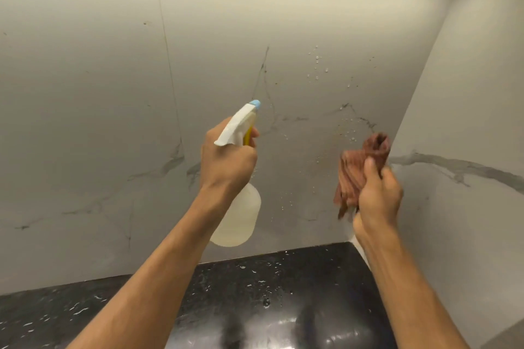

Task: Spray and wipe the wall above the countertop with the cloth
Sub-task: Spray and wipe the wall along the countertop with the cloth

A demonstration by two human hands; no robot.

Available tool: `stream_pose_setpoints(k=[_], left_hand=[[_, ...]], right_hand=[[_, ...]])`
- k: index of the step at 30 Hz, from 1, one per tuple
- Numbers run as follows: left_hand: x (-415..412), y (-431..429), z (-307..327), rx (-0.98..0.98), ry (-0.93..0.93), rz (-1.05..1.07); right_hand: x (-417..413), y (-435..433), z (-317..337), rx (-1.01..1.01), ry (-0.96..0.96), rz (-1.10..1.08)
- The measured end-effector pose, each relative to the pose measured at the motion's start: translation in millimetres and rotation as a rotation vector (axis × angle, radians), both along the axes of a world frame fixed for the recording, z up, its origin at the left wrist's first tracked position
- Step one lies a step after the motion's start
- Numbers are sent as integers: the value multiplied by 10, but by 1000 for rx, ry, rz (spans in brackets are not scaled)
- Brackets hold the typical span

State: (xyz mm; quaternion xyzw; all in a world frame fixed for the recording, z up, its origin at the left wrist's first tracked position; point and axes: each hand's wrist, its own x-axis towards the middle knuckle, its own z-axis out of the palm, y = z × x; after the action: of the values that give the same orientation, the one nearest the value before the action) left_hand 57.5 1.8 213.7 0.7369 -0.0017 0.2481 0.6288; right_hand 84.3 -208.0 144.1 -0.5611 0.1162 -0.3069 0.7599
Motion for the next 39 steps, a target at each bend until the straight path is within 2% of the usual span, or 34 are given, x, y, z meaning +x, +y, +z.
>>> stream_pose_setpoints(k=[5, 7, 10, 13, 15, 18, 21, 23, 25, 27, 29, 31, 33, 35, 37, 39], left_hand=[[-23, 38, -125, -107, 8, 0], [-26, 66, -135, -78, 7, -22], [79, -86, -54, -39, -44, 8], [68, -43, -3, 27, -91, 48], [56, 2, -14, 76, -115, 70], [40, 42, -13, 90, -145, 102], [75, 46, 13, 75, -179, 145], [113, -3, 43, 77, -194, 155], [161, -81, 56, 77, -202, 165], [183, -165, 52, 70, -211, 187], [183, -219, 31, 83, -217, 192], [174, -240, 15, 94, -227, 196], [179, -250, 2, 97, -231, 201], [189, -259, -17, 61, -222, 218], [194, -277, -59, 38, -205, 243], [173, -290, -124, 44, -192, 268]], right_hand=[[508, 159, 843, -545, -422, -285], [735, 287, 1085, -798, -489, -311], [1159, 375, 1227, -1229, -499, -336], [1164, 550, 875, -1594, -663, -449], [1071, 494, 571, -1654, -749, -429], [999, 215, 436, -1593, -713, -385], [1171, 209, 1027, -1310, -619, -543], [1277, 425, 1398, -1211, -671, -651], [1245, 619, 1369, -1370, -736, -650], [1141, 599, 1025, -1635, -799, -480], [1055, 352, 846, -1802, -820, -418], [1150, 212, 1031, -1761, -803, -477], [1302, 336, 1406, -1535, -732, -601], [1375, 651, 1636, -1427, -733, -662], [1353, 891, 1521, -1527, -932, -567], [1265, 830, 1119, -1725, -1085, -453]])
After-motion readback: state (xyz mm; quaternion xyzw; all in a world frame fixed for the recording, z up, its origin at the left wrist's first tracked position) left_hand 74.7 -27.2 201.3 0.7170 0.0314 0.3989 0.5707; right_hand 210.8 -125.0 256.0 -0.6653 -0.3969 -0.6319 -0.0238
